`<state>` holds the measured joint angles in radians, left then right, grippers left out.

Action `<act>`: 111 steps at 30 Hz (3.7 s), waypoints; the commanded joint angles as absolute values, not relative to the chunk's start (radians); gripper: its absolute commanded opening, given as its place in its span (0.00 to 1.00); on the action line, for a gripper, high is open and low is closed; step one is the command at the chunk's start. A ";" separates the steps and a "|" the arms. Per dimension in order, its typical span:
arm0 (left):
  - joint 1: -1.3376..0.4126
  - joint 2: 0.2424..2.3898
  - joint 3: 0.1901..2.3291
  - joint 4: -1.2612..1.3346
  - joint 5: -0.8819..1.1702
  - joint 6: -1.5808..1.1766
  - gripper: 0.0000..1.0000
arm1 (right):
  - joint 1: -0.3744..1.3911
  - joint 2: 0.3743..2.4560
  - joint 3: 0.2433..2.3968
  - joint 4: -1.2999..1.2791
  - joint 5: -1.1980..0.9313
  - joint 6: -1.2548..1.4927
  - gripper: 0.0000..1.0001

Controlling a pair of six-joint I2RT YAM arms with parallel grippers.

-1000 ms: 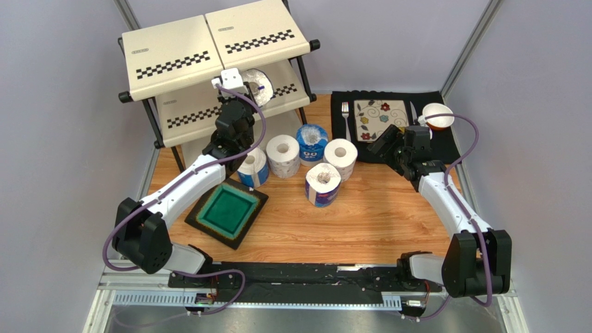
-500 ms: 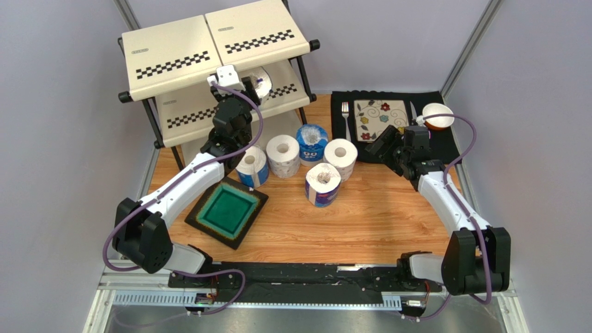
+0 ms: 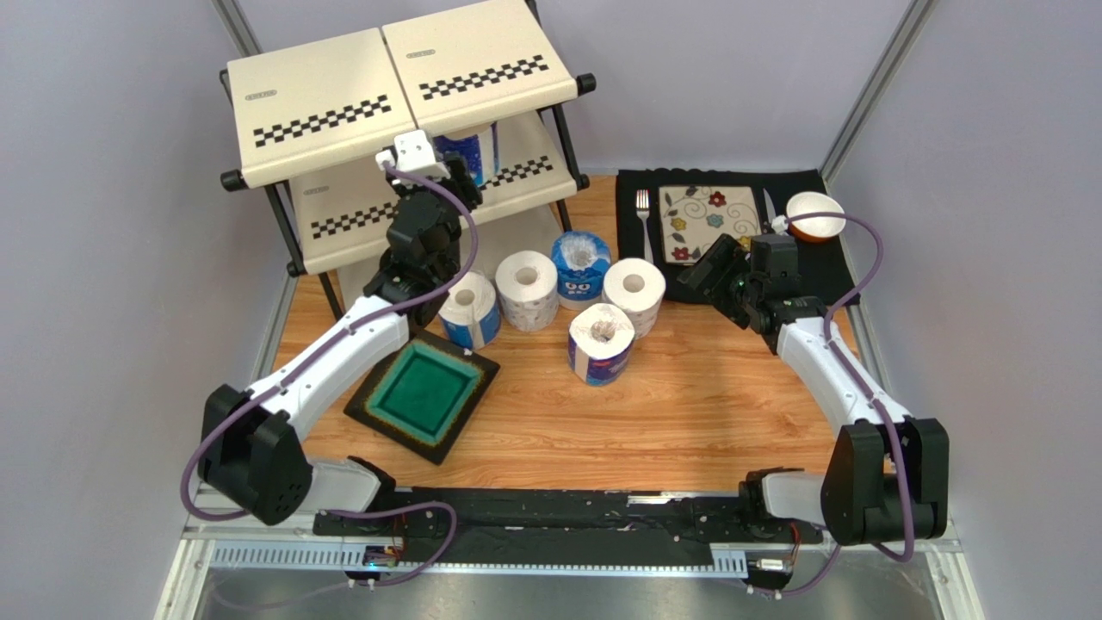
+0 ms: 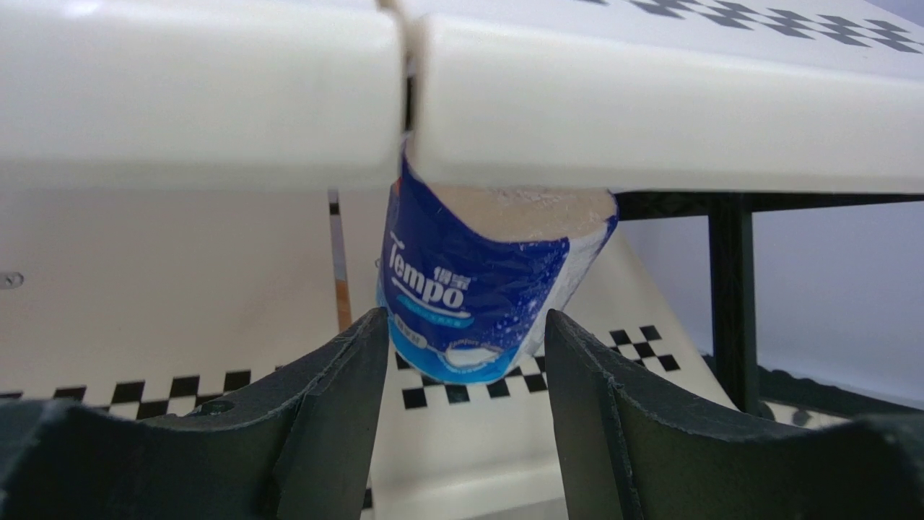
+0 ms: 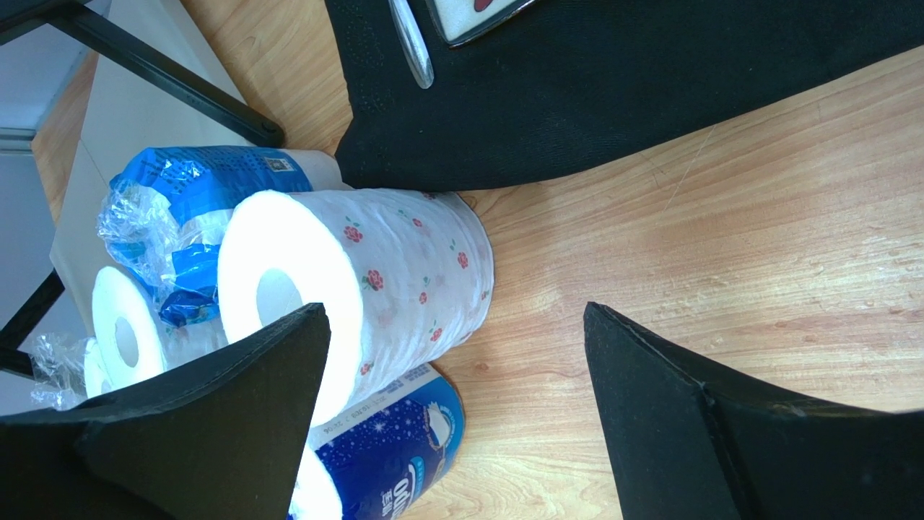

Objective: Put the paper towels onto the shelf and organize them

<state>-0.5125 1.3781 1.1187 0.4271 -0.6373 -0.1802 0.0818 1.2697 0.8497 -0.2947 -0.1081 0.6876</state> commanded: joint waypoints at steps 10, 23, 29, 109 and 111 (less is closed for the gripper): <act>-0.578 1.227 0.931 0.316 -0.506 -0.405 0.71 | 0.080 1.233 0.870 -0.275 -0.127 0.680 0.91; -0.586 1.411 1.026 0.248 -0.411 -0.380 0.77 | 0.080 1.241 0.879 -0.278 -0.115 0.681 0.91; -0.588 1.523 1.067 0.273 -0.396 -0.342 0.77 | 0.078 1.236 0.876 -0.279 -0.078 0.676 0.91; -0.927 1.660 1.120 -0.126 -0.301 -0.489 0.70 | 0.066 1.196 0.864 -0.282 -0.126 0.686 0.91; -0.927 1.652 1.111 -0.135 -0.310 -0.491 0.69 | 0.064 1.200 0.862 -0.282 -0.129 0.689 0.91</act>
<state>-0.9226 1.6672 1.0962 -0.0925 -0.2760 -0.4820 0.0696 1.2266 0.8497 -0.2974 -0.1234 0.6872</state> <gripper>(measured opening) 0.700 0.912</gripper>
